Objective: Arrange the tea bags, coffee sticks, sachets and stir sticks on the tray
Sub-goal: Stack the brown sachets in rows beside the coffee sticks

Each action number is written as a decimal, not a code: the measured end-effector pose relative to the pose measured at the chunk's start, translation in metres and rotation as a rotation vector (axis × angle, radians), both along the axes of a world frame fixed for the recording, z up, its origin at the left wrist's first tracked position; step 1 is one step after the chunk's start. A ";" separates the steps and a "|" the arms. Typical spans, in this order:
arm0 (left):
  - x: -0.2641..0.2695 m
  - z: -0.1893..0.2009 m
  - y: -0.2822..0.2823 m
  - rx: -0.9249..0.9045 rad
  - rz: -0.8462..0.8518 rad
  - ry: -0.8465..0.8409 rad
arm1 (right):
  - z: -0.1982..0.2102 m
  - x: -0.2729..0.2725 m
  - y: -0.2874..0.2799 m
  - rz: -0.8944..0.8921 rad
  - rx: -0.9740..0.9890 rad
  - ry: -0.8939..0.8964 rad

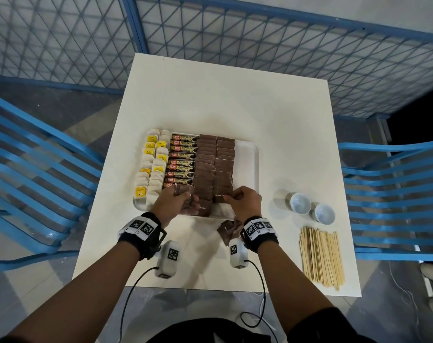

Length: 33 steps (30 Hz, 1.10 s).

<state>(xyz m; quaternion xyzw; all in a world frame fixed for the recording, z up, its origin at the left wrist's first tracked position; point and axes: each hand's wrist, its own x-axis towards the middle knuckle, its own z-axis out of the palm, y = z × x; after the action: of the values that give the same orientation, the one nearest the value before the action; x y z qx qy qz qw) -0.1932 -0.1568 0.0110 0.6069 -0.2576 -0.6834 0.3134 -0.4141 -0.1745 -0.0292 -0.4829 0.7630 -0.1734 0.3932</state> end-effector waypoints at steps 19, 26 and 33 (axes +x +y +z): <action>0.005 0.000 0.002 -0.027 -0.058 0.041 | 0.001 -0.003 0.001 -0.015 -0.036 -0.010; 0.006 0.002 0.005 -0.067 -0.092 0.067 | 0.012 0.004 0.003 -0.002 -0.136 0.009; 0.002 0.005 0.003 -0.116 -0.172 -0.048 | 0.037 0.041 -0.010 0.388 -0.235 -0.184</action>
<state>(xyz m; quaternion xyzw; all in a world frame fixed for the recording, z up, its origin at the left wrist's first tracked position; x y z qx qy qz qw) -0.1909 -0.1539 0.0162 0.5797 -0.3551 -0.6771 0.2819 -0.3728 -0.1840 0.0078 -0.6451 0.5916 -0.2252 0.4279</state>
